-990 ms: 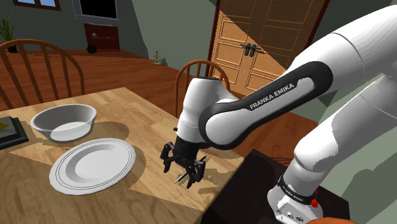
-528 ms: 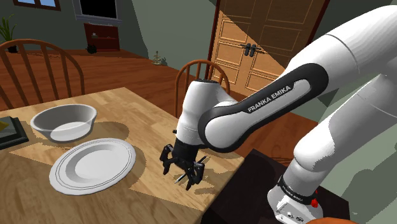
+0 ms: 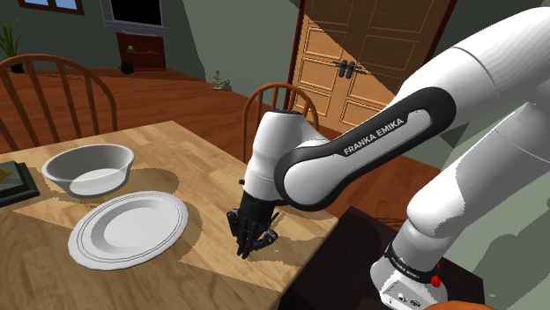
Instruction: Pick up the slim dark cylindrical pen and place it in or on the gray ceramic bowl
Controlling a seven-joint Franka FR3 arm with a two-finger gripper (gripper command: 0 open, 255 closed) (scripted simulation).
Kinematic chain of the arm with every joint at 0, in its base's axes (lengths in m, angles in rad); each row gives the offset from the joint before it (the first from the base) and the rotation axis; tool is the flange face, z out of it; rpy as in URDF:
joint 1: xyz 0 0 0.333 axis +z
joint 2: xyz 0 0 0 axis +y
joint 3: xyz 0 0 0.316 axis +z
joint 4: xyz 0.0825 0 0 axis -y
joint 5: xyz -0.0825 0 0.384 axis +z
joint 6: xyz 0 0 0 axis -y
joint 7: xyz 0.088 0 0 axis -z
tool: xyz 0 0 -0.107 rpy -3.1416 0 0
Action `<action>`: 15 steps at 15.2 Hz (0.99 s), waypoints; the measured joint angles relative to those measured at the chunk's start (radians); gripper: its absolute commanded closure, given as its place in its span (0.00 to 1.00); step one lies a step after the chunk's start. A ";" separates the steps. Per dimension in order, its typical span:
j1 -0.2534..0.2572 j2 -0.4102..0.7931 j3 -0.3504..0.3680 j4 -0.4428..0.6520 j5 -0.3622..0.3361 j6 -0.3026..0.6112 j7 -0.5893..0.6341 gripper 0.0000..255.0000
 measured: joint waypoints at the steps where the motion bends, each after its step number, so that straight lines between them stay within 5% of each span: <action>1: -0.001 0.001 0.000 0.000 -0.001 0.001 0.000 1.00; 15: 0.053 -0.145 -0.108 0.060 0.030 -0.198 -0.007 1.00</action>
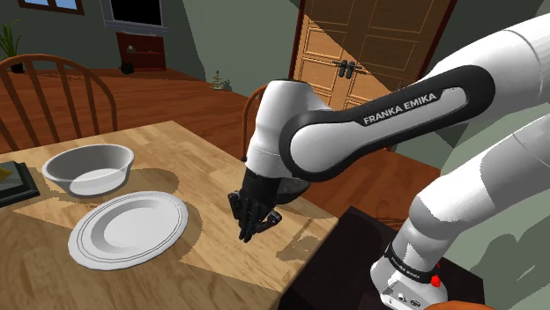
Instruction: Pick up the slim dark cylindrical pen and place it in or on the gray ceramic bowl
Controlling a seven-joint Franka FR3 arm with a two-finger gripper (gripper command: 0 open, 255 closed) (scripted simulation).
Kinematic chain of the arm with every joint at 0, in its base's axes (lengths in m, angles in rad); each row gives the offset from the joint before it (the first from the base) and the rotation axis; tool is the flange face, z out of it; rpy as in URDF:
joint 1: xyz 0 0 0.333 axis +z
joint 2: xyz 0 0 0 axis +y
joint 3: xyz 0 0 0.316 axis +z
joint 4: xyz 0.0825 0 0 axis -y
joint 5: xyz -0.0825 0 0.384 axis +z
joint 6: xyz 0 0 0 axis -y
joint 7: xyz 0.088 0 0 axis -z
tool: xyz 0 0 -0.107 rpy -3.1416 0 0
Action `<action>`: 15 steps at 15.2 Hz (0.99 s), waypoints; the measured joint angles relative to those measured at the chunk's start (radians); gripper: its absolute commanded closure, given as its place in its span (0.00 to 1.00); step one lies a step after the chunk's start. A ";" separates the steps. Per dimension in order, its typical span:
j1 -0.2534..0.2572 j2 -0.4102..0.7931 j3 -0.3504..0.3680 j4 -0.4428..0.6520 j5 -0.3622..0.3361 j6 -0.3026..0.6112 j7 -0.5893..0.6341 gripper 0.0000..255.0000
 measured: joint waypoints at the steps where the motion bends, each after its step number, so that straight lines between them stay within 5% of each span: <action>1: 0.001 -0.008 -0.008 0.010 -0.003 -0.018 0.002 1.00; 15: 0.024 -0.109 -0.112 0.124 -0.029 -0.232 0.031 1.00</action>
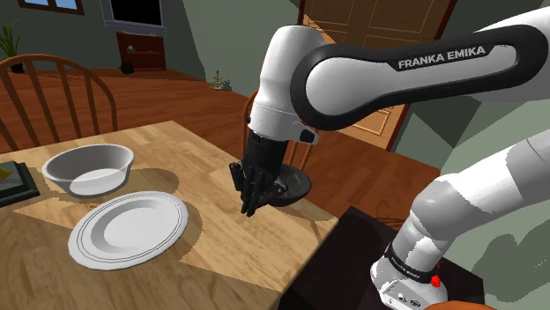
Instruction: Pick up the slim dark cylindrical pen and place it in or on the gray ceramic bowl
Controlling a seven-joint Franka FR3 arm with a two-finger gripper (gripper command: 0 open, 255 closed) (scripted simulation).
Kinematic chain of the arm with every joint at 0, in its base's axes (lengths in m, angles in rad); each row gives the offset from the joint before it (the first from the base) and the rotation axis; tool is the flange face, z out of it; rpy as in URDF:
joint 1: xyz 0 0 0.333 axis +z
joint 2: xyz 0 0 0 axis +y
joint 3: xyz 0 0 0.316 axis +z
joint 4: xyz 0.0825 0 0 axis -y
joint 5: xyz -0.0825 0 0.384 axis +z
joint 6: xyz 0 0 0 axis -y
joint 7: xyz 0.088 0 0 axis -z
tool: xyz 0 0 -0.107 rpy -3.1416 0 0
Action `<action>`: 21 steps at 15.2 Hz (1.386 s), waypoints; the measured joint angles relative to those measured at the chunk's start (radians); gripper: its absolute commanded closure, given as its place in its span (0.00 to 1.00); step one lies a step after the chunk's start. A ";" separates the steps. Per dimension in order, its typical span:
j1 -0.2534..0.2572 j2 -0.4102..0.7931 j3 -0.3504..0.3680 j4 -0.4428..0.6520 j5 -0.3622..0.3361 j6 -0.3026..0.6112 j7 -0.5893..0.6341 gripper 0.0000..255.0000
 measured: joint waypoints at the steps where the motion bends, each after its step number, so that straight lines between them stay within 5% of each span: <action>1: 0.000 -0.004 -0.007 0.011 -0.004 -0.015 0.003 1.00; 15: -0.101 0.014 -0.249 0.006 -0.108 -0.115 -0.261 1.00; 21: -0.114 0.044 -0.249 -0.033 -0.112 -0.056 -0.298 1.00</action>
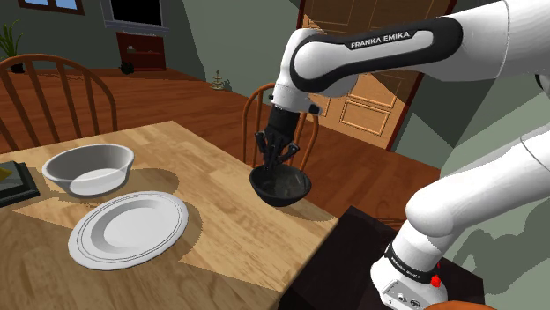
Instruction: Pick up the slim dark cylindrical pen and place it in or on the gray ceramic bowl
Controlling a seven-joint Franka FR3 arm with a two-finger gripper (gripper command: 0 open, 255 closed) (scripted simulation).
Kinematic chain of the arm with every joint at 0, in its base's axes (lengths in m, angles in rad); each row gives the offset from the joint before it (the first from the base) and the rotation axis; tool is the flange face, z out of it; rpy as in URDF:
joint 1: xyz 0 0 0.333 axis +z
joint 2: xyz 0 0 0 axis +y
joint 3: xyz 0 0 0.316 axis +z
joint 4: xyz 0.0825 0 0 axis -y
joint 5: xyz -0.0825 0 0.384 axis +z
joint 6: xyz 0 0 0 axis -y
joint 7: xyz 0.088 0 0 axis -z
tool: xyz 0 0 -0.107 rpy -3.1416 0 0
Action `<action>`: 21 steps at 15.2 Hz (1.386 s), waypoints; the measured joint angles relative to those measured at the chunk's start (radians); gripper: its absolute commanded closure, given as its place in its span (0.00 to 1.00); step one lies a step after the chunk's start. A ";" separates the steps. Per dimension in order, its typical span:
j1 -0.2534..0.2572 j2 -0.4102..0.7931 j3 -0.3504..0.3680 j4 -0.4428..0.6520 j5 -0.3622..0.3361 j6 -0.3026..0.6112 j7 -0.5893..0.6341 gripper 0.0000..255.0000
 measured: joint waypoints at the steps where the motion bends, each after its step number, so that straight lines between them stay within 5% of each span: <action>1: -0.002 0.010 0.005 -0.007 0.000 0.017 -0.003 1.00; 11: 0.002 0.061 0.046 -0.092 0.022 0.152 -0.024 1.00; 17: 0.001 0.064 0.046 -0.097 0.023 0.159 -0.027 1.00; 18: 0.001 0.064 0.046 -0.097 0.023 0.159 -0.027 0.00; 21: 0.001 0.064 0.046 -0.097 0.023 0.159 -0.027 0.00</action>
